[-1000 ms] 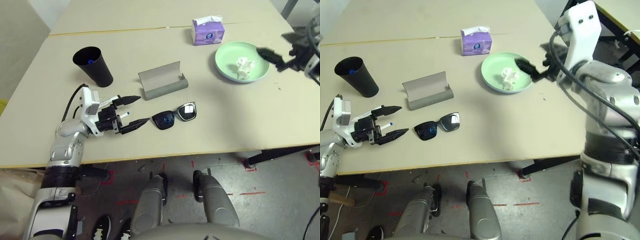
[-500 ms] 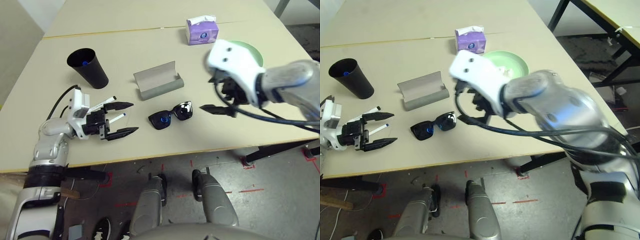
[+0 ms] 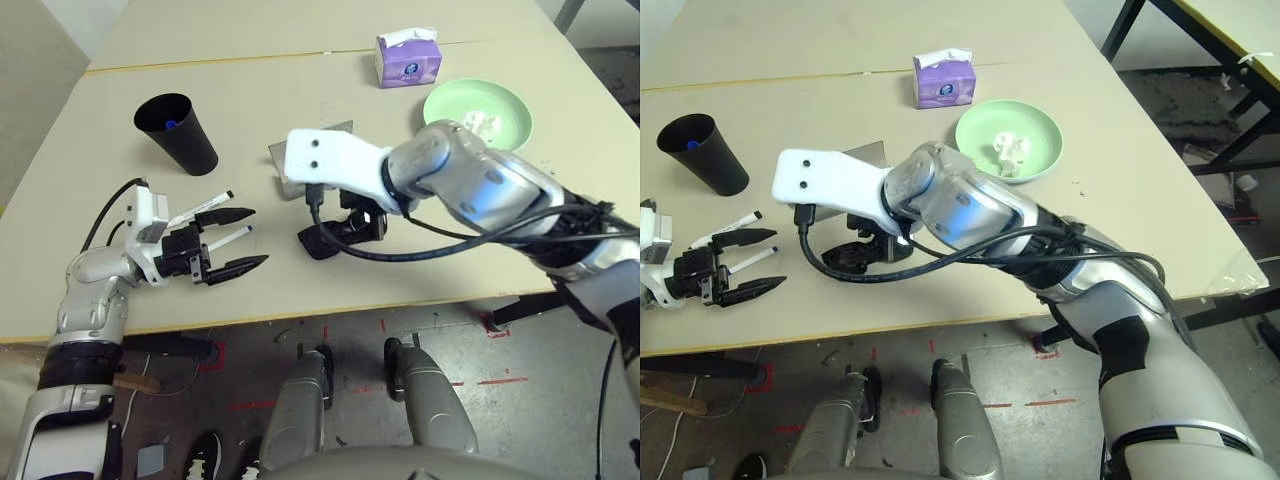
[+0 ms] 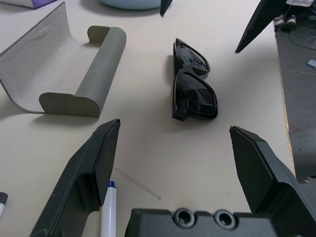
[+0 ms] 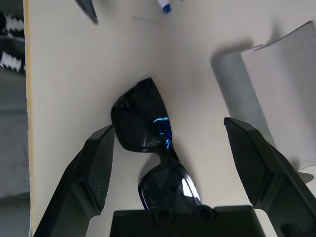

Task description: Organize and tidy the items on the table.

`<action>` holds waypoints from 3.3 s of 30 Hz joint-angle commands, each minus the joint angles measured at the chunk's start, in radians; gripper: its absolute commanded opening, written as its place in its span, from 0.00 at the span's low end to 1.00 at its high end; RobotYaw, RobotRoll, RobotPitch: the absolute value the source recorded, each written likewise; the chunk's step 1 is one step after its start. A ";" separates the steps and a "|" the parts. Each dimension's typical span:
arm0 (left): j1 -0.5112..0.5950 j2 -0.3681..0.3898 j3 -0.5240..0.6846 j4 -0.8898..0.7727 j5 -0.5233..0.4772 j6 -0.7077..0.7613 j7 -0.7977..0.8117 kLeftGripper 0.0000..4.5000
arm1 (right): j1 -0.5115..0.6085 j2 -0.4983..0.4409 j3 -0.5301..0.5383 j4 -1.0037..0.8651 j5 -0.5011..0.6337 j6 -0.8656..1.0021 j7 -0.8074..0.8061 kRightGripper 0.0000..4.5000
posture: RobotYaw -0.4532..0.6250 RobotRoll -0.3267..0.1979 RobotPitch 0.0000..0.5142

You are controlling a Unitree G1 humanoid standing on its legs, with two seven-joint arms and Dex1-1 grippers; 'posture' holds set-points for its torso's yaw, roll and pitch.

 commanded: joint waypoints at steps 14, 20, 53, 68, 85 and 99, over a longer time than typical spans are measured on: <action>0.034 -0.010 0.010 -0.053 -0.002 -0.001 0.030 1.00 | 0.109 0.039 -0.005 0.187 -0.241 -0.301 0.102 0.99 | 0.33 0.62 0.45; 0.045 -0.011 0.010 -0.068 -0.005 0.004 0.038 1.00 | 0.134 0.073 -0.027 0.186 -0.267 -0.294 0.128 0.99 | 0.33 0.62 0.46; 0.106 -0.021 0.021 -0.171 -0.027 0.037 0.099 1.00 | 0.195 0.092 -0.108 0.213 -0.341 -0.343 0.226 0.43 | 0.36 0.62 0.46; 0.126 -0.020 0.030 -0.222 -0.046 0.050 0.140 1.00 | 0.203 0.101 -0.140 0.185 -0.331 -0.323 0.260 0.00 | 0.37 0.62 0.46; 0.110 -0.021 0.021 -0.177 -0.036 0.038 0.120 1.00 | 0.172 0.111 -0.146 0.196 -0.341 -0.340 0.270 0.99 | 0.36 0.62 0.45; 0.156 -0.018 0.037 -0.238 -0.050 0.059 0.132 1.00 | 0.206 0.104 -0.126 0.294 -0.393 -0.484 0.274 0.99 | 0.37 0.62 0.48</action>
